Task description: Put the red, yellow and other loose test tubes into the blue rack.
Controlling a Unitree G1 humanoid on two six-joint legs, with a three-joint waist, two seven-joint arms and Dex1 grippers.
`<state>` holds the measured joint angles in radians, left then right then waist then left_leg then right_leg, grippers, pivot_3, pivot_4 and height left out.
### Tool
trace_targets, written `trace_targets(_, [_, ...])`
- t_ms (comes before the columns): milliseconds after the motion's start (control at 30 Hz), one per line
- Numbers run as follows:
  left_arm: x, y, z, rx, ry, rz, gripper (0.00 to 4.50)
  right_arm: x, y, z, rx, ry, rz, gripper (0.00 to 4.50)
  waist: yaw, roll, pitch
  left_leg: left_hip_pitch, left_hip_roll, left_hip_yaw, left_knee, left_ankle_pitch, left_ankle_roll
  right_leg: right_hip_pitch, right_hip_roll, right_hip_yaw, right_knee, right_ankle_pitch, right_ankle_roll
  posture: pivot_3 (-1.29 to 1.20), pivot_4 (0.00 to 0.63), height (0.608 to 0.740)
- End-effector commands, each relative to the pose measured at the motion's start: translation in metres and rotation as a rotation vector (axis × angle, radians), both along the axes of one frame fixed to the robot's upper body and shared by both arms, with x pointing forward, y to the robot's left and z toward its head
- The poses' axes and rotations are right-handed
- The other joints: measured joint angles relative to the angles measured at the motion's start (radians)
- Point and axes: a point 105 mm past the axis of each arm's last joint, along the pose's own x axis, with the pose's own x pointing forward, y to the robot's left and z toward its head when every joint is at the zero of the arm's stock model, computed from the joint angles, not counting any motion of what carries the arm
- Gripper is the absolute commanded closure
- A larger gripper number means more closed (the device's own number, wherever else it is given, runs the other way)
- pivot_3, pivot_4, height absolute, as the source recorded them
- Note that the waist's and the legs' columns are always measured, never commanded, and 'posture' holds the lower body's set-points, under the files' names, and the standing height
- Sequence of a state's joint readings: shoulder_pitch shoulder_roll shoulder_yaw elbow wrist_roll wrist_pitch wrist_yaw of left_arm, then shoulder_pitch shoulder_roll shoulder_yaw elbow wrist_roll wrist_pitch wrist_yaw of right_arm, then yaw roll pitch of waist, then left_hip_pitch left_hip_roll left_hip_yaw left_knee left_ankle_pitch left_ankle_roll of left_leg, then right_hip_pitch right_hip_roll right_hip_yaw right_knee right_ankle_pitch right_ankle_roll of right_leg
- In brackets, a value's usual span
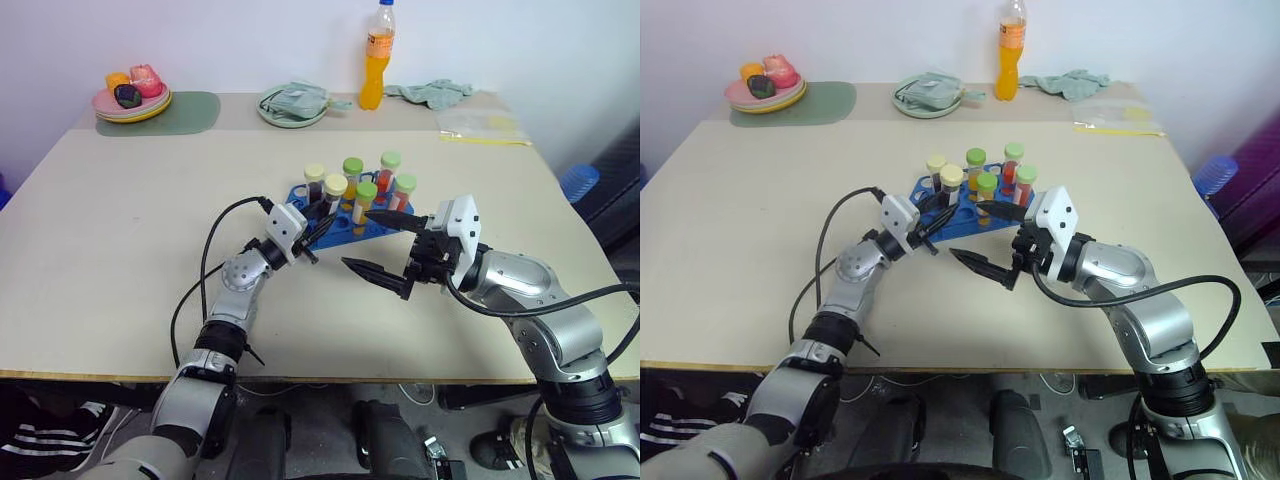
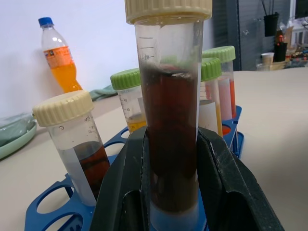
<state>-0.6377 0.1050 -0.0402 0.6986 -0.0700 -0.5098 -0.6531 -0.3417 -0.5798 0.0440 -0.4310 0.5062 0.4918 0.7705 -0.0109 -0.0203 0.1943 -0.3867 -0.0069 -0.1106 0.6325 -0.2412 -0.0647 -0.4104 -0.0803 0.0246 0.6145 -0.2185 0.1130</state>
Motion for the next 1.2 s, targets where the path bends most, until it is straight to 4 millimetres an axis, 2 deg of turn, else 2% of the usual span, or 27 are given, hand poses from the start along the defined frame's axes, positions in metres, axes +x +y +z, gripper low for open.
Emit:
trace_targets(33, [0.003, 0.003, 0.002, -0.075, 0.048, 0.002, 3.75, -0.005, 0.002, 0.013, 0.012, -0.077, 0.008, 0.00, 0.000, 0.000, 0.000, 0.000, 0.000, 0.000, 0.000, 0.000, 0.000, 0.000, 0.000, 0.000, 0.000, 0.000, 0.000, 0.00, 0.150, 0.740])
trace_targets(167, [0.006, 0.020, 0.002, -0.260, 0.149, 0.030, 3.75, -0.004, 0.000, 0.012, 0.011, -0.084, -0.003, 0.00, -0.001, 0.000, 0.000, 0.000, 0.000, 0.000, 0.000, 0.000, 0.000, 0.000, 0.000, 0.000, 0.000, 0.000, 0.000, 0.00, 0.150, 0.740])
trace_targets(567, [-0.004, 0.010, -0.001, -0.169, 0.120, -0.029, 3.75, -0.001, -0.001, 0.009, 0.007, -0.097, -0.005, 0.00, -0.002, 0.000, 0.000, 0.001, 0.000, 0.000, -0.001, 0.000, 0.000, 0.001, 0.000, 0.000, 0.000, 0.000, 0.000, 0.00, 0.150, 0.740])
trace_targets(833, [-0.003, 0.007, -0.011, -0.157, 0.146, -0.027, 3.75, 0.000, 0.000, 0.010, 0.011, -0.109, -0.012, 0.00, -0.001, 0.000, 0.000, 0.001, 0.000, 0.000, -0.001, 0.000, 0.000, 0.001, 0.000, 0.000, 0.000, 0.000, 0.000, 0.00, 0.150, 0.740])
trace_targets(1200, [0.005, -0.004, -0.006, -0.154, 0.155, -0.049, 3.75, -0.001, 0.002, 0.011, 0.016, -0.118, -0.020, 0.00, 0.000, 0.000, 0.000, 0.001, 0.000, 0.000, -0.001, 0.000, 0.000, 0.001, 0.000, 0.000, -0.001, 0.000, 0.000, 0.00, 0.150, 0.740])
